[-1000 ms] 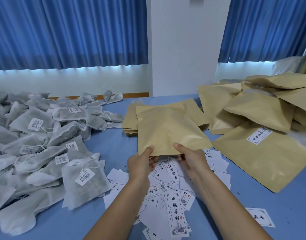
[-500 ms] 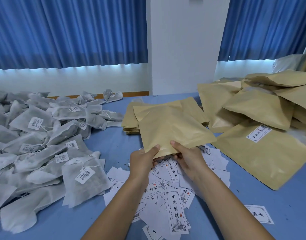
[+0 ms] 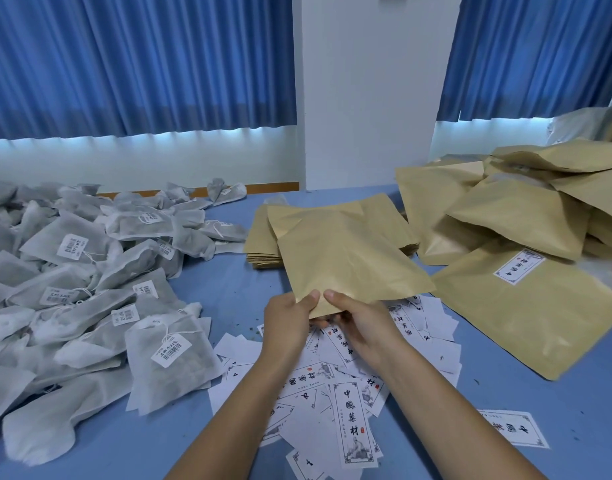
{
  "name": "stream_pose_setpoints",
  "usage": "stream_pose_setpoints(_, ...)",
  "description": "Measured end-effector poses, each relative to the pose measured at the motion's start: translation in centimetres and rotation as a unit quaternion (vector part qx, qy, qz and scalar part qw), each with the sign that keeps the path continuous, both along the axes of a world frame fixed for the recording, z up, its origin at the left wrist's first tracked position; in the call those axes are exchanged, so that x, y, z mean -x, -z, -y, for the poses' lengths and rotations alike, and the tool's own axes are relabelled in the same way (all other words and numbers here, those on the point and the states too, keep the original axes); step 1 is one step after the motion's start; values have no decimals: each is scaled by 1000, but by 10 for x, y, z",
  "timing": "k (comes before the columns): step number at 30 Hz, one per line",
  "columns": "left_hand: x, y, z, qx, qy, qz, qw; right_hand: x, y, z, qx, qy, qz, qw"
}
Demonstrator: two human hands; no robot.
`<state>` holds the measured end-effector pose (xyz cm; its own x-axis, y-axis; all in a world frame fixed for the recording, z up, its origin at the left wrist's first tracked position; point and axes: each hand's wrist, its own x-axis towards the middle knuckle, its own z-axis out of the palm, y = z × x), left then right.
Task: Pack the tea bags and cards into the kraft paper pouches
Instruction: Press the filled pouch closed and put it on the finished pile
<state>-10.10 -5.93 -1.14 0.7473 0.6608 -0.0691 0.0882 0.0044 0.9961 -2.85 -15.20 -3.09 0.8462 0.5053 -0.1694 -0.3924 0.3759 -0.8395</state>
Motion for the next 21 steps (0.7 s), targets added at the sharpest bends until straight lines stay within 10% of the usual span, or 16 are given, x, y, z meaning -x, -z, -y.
stream_pose_setpoints(21,-2,-1,-2,26,-36,14,999,-24,-8,10,25,76,3,997)
